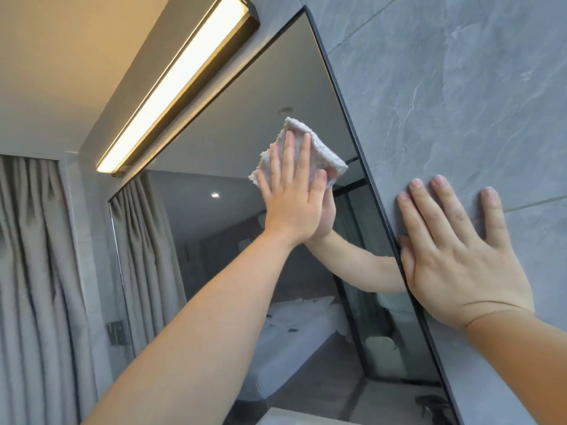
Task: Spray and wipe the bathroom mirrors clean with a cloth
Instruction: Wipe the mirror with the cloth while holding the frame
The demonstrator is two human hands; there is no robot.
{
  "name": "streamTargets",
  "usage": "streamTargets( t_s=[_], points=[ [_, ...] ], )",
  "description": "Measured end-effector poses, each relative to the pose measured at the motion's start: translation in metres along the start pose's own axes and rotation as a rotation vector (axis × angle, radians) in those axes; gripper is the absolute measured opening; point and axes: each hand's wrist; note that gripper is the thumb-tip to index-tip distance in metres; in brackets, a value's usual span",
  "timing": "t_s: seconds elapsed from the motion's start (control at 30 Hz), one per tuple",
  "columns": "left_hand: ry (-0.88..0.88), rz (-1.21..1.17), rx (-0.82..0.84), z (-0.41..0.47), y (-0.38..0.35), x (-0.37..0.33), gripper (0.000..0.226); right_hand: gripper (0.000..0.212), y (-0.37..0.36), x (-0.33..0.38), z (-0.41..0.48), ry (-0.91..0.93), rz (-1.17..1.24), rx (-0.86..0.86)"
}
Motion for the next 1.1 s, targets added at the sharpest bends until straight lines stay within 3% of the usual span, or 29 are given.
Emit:
streamTargets(
  t_s=[0.07, 0.23, 0.33, 0.4, 0.47, 0.5, 0.63, 0.77, 0.87, 0.93, 0.97, 1.1],
  points=[
    [0.155, -0.035, -0.032, 0.001, 0.007, 0.031, 0.059, 0.059, 0.000, 0.000, 0.000, -0.002, 0.011, 0.012],
    [0.788, -0.207, -0.151, -0.022, 0.027, 0.144, 0.062, 0.060, -0.001, 0.001, 0.001, -0.006, 0.029, 0.020],
    [0.967, -0.232, -0.135, -0.046, 0.025, 0.182, 0.072, 0.060, -0.002, 0.000, 0.000, -0.003, 0.022, 0.014],
    [1.119, -0.287, -0.276, -0.044, 0.016, 0.189, 0.083, 0.060, -0.003, 0.001, 0.000, -0.006, 0.015, 0.011],
    [1.223, -0.253, -0.288, -0.037, 0.010, 0.180, 0.075, 0.061, -0.004, 0.001, 0.000, 0.001, 0.007, 0.018],
    [1.182, -0.234, -0.284, -0.035, 0.007, 0.167, 0.072, 0.061, -0.003, 0.000, 0.000, 0.002, 0.005, 0.027],
    [0.733, -0.154, -0.154, -0.040, -0.003, 0.077, 0.067, 0.062, 0.001, 0.001, 0.000, -0.001, 0.009, 0.045],
    [0.125, -0.051, 0.048, -0.067, -0.013, -0.031, 0.063, 0.061, 0.005, 0.001, 0.001, -0.006, 0.031, 0.076],
    [-0.063, 0.000, 0.122, -0.075, -0.014, -0.035, 0.063, 0.062, 0.007, 0.001, 0.002, -0.005, 0.040, 0.085],
    [0.010, 0.013, 0.045, -0.071, -0.013, -0.011, 0.060, 0.061, 0.007, 0.001, 0.002, -0.011, 0.044, 0.074],
    [0.132, 0.001, 0.000, -0.068, -0.012, 0.007, 0.058, 0.061, 0.006, 0.002, 0.002, -0.015, 0.046, 0.067],
    [0.805, -0.154, -0.064, -0.072, 0.014, 0.112, 0.060, 0.061, 0.003, 0.002, 0.001, -0.010, 0.044, 0.054]
  ],
)
Point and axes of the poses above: each hand's wrist, its own z-axis towards the middle knuckle, its own y-axis out of the back of the hand, x = y × z, and after that the axes turned 10 degrees about -z, right-handed
